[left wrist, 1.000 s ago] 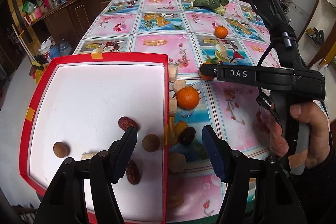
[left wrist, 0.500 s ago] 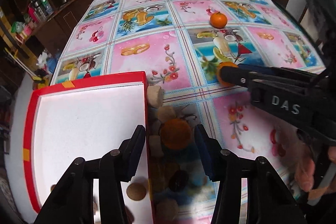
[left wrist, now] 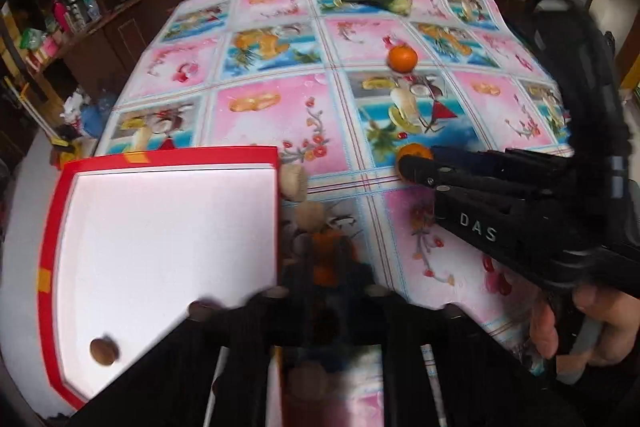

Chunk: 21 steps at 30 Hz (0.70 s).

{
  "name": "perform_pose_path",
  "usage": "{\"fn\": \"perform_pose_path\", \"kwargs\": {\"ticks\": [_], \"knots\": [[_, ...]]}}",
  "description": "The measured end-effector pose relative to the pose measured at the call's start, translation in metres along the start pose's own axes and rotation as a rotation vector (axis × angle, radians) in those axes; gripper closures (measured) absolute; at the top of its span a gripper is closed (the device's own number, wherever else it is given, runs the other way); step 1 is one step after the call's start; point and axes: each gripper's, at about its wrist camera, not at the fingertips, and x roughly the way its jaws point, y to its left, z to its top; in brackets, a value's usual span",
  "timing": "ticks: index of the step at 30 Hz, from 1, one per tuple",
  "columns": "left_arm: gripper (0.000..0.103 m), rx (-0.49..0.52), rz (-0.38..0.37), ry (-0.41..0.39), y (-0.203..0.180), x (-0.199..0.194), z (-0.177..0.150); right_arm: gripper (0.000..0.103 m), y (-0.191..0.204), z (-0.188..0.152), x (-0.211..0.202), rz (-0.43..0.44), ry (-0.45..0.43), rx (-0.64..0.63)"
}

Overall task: Organize fruits
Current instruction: 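Grasp a mandarin orange with the left tool while the right tool grasps another mandarin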

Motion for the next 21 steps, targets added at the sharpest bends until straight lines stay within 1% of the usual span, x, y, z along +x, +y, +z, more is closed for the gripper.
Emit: {"fn": "perform_pose_path", "kwargs": {"ticks": [1,3,5,6,7,8,9,10,11,15,16,18,21], "knots": [[0.100,0.001,0.001,-0.007,0.002,-0.004,-0.002,0.075,0.000,0.000,0.000,-0.001,0.000,-0.003],[0.100,0.002,-0.028,-0.004,0.005,-0.009,-0.007,0.075,0.001,0.000,0.001,-0.006,-0.004,-0.010],[0.100,0.024,-0.028,-0.001,0.002,-0.007,-0.012,0.075,0.003,0.000,0.002,-0.012,-0.010,-0.018],[0.097,0.034,-0.032,-0.008,0.000,-0.006,-0.013,0.075,0.004,0.000,0.002,-0.015,-0.013,-0.024],[0.091,0.036,-0.040,-0.013,-0.002,-0.004,-0.014,0.075,0.005,0.000,0.002,-0.018,-0.015,-0.028],[0.080,0.037,-0.047,-0.009,-0.002,0.000,-0.014,0.075,0.005,0.000,0.002,-0.018,-0.015,-0.028],[0.071,0.037,-0.049,-0.003,-0.003,0.004,-0.013,0.075,0.005,0.000,0.002,-0.018,-0.016,-0.030],[0.057,0.040,-0.045,-0.014,-0.004,0.006,-0.013,0.075,0.005,-0.001,0.001,-0.018,-0.017,-0.030],[0.053,0.048,-0.045,-0.022,-0.005,0.007,-0.012,0.075,0.005,-0.001,0.001,-0.015,-0.017,-0.027],[0.053,0.093,0.002,-0.027,-0.016,0.013,-0.013,0.075,-0.001,-0.004,-0.001,0.016,-0.017,-0.007],[0.053,0.092,0.005,-0.022,-0.017,0.014,-0.013,0.075,-0.003,-0.005,-0.002,0.026,-0.014,0.000],[0.052,0.080,-0.006,-0.037,-0.011,0.007,-0.016,0.075,-0.004,-0.005,-0.004,0.042,-0.014,0.006],[0.045,0.056,-0.015,-0.060,0.000,-0.005,-0.021,0.075,-0.004,-0.006,-0.009,0.049,-0.029,0.001]]}}
